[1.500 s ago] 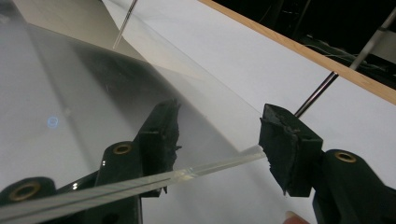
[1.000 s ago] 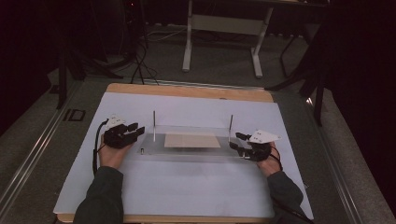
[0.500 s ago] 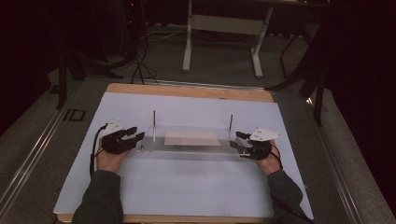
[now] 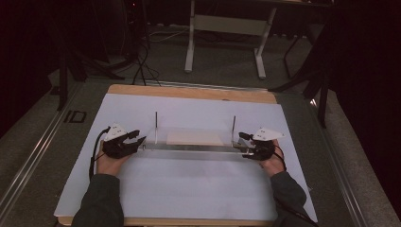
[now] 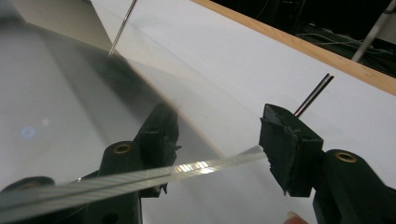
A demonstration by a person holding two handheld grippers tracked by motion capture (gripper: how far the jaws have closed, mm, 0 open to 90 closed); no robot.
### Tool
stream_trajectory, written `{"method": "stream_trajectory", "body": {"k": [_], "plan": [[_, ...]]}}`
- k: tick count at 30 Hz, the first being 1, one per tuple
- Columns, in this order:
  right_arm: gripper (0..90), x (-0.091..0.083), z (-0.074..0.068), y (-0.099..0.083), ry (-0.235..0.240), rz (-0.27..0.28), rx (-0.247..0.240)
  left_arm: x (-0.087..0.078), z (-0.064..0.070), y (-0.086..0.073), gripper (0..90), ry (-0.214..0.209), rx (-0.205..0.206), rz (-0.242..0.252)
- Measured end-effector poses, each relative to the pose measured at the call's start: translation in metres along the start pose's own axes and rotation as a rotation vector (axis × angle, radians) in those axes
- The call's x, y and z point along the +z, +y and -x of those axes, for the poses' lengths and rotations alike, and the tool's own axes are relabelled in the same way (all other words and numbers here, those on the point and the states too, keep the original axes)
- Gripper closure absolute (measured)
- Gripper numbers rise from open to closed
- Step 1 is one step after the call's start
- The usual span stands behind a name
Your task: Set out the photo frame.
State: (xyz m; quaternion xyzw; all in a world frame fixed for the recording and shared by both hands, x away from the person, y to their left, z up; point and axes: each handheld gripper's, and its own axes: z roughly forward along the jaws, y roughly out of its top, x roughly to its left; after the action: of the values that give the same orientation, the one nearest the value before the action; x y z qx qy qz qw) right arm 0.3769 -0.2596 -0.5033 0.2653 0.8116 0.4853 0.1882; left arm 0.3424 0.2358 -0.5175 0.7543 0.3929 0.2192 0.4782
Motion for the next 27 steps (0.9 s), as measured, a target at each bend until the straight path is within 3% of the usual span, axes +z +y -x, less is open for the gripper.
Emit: {"method": "stream_trajectory", "body": {"k": [6,9,17,27], "plan": [[44.9,0.000,0.000,0.001,-0.002,-0.012,-0.002,0.000,-0.001,-0.002,53.9,0.005,0.015,-0.015],[44.9,0.000,0.001,0.002,-0.003,-0.008,0.008,0.001,0.002,-0.003,53.8,-0.006,0.050,-0.031],[44.9,0.000,0.002,0.003,-0.003,-0.003,0.014,0.003,0.012,0.003,52.1,-0.018,0.098,-0.008],[44.9,0.000,0.002,0.004,-0.003,-0.001,0.020,0.000,0.015,0.008,48.3,-0.040,0.075,0.043]]}}
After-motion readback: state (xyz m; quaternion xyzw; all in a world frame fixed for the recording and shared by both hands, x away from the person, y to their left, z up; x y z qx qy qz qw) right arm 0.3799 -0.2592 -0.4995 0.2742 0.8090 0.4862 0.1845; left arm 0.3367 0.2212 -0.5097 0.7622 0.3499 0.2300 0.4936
